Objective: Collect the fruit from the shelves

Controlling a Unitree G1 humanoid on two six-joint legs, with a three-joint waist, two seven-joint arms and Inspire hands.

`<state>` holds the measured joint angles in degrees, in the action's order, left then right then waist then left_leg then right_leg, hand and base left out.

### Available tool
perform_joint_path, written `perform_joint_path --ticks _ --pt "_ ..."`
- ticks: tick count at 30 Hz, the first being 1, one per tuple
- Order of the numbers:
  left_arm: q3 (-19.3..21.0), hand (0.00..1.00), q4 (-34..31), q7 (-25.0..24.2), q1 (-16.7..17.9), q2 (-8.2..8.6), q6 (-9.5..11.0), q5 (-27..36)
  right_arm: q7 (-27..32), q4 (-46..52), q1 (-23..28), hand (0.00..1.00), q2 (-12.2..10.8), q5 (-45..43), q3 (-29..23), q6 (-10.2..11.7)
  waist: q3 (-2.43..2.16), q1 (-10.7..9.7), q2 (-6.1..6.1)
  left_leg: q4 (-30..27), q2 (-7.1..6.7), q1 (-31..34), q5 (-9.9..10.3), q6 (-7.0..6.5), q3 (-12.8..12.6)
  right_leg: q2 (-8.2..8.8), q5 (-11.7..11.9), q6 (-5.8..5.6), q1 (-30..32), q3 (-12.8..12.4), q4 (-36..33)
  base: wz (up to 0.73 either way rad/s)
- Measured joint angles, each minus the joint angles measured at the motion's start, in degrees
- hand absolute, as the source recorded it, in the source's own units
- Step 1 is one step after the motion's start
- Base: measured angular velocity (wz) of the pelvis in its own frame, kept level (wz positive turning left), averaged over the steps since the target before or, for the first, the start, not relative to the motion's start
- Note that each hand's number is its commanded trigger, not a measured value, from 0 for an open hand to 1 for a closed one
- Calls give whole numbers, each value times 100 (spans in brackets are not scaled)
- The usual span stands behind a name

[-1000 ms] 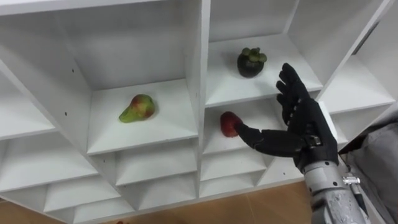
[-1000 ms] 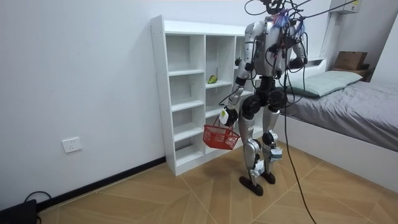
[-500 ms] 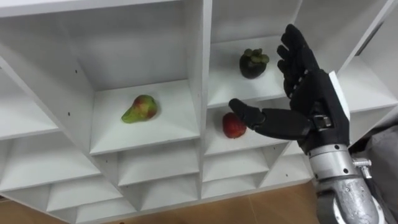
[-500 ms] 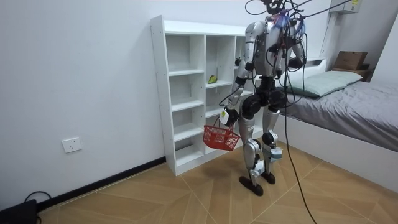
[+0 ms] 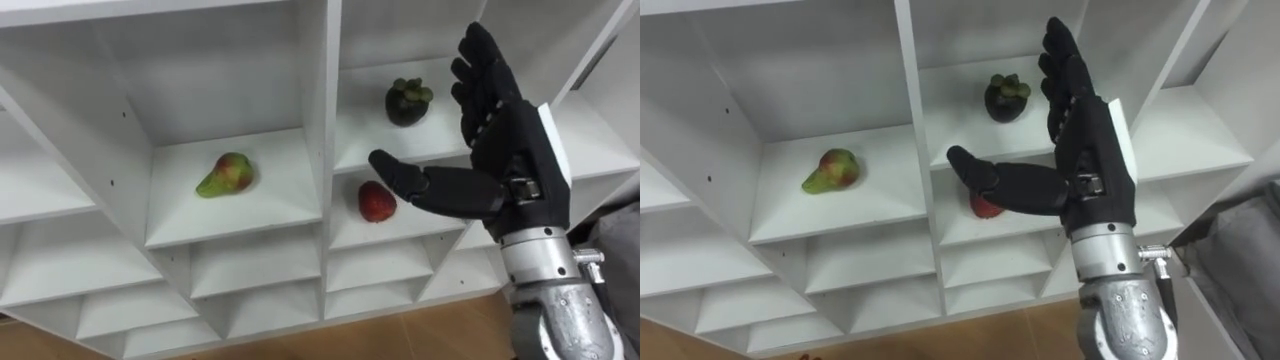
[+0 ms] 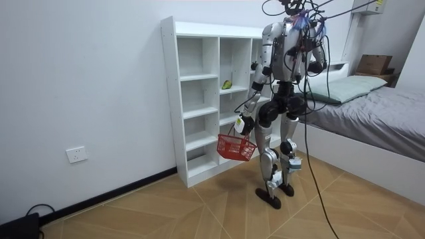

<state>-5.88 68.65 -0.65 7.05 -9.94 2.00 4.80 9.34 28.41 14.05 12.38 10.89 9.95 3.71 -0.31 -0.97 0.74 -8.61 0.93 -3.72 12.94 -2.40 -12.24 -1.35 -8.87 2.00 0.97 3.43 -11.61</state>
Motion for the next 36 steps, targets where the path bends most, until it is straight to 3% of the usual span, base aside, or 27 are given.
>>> perform_joint_path --ticks 11,16,20,28,36 --pt "18 100 -5 47 47 -1 6 -46 257 5 -259 0 -11 -466 -30 22 10 3 -33 3 2 25 0 1 85 12 0 0 -22 132 11 4" --pt "17 100 -99 102 39 4 3 -53 626 -42 -301 0 -45 -458 -16 78 11 156 -46 -6 -3 -46 -1 1 142 21 0 0 -137 197 99 6" --pt "21 100 -140 211 -2 17 1 -73 689 -154 -444 0 -53 -491 7 78 40 297 -43 6 -2 -87 0 2 163 21 0 0 -190 227 107 3" --pt "28 100 -123 335 14 22 -79 -229 702 -391 -554 0 -115 -494 11 77 47 310 -48 -6 -6 -55 0 2 293 35 0 0 -208 386 108 8" --pt "33 100 -126 449 -27 35 -126 -336 725 -787 -581 0 -133 -666 107 75 61 319 -7 -13 -13 -47 -1 0 310 39 0 0 -208 389 112 1"
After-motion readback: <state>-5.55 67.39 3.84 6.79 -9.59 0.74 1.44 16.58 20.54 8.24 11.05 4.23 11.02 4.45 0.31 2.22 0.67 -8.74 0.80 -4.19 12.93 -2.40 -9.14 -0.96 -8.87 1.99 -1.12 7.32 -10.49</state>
